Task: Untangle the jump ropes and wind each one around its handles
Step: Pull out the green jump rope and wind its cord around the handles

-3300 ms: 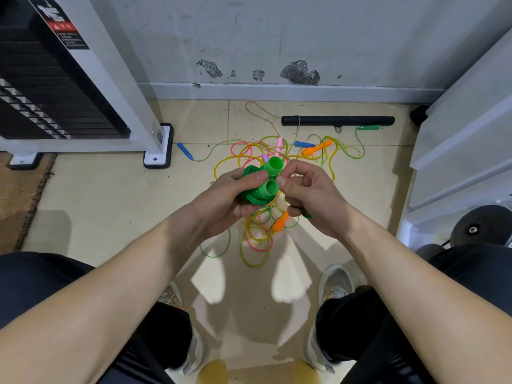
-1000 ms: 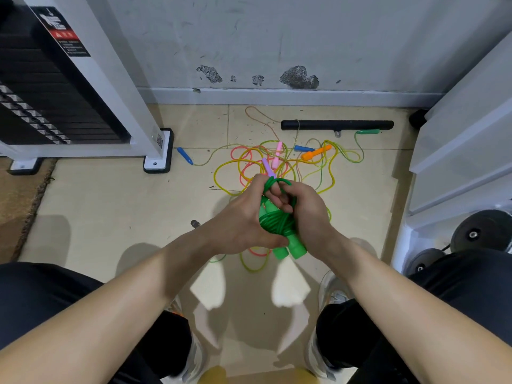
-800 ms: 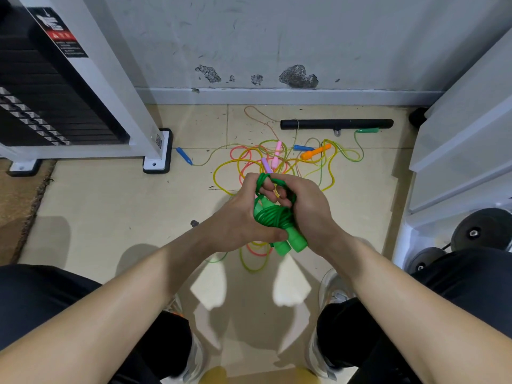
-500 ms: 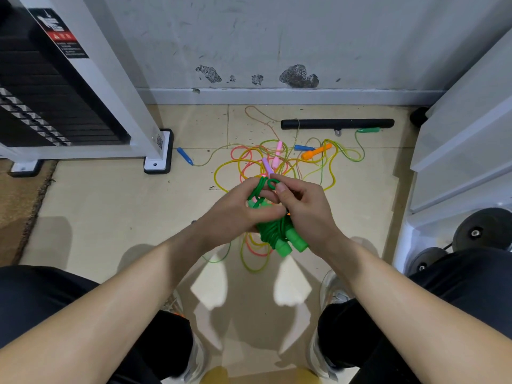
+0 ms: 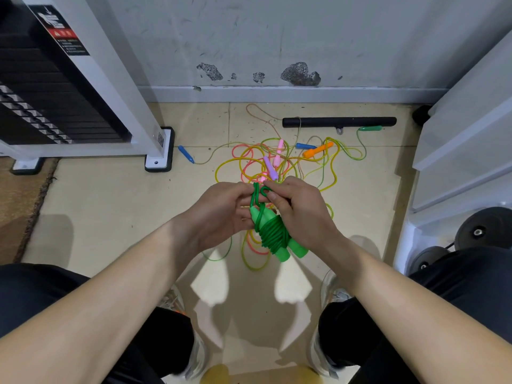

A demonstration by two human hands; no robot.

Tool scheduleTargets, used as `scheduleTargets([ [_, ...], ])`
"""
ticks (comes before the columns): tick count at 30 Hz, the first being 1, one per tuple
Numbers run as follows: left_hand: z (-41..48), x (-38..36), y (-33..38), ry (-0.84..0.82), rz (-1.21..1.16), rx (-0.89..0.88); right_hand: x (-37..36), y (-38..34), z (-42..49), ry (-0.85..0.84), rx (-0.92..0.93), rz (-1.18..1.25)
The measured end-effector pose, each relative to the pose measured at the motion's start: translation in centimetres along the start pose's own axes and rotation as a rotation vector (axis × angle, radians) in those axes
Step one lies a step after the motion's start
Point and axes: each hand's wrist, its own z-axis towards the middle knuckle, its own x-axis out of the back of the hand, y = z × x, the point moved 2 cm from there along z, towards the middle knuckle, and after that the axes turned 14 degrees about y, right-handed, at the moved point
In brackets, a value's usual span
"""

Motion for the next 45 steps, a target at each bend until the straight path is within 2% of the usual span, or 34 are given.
scheduleTargets([
  [5,0.1,1.1,0.7,-0.165,0.156,-0.049,0.4,-0.3,0.2,0.075,0.102,-0.040],
  [11,0.6,1.5,0.4,-0.074,0.219,-0.056,0.5,-0.8,-0.1,0.127,0.151,-0.008],
  [13,0.9,1.7,0.4,-0.039,0.243,-0.050,0.7,-1.0,-0.1,0.150,0.088,0.023],
  [16,0.9,1.8,0.3,0.014,0.276,-0.049,1.1,-0.9,0.4,0.053,-0.109,0.153],
  [19,0.8,1.8,0.1,0.027,0.304,-0.037,1.2,-1.2,0.6,-0.133,0.044,0.115],
  [25,0.5,1.7,0.7,0.005,0.330,-0.030,1.7,-1.0,1.1,-0.187,0.114,0.091],
  [31,0.4,1.4,1.0,0.063,0.296,-0.090,2.1,-0.5,1.3,-0.168,-0.087,0.196],
  [36,0.7,1.2,0.7,0.230,0.295,-0.333,1.8,0.2,1.4,-0.132,-0.202,0.234],
  [40,1.1,1.1,0.4,0.255,0.375,-0.499,1.7,0.2,1.5,-0.083,-0.287,0.302],
  [45,1.3,1.0,-0.1,0.292,0.384,-0.515,1.5,0.3,1.4,-0.105,-0.318,0.309],
])
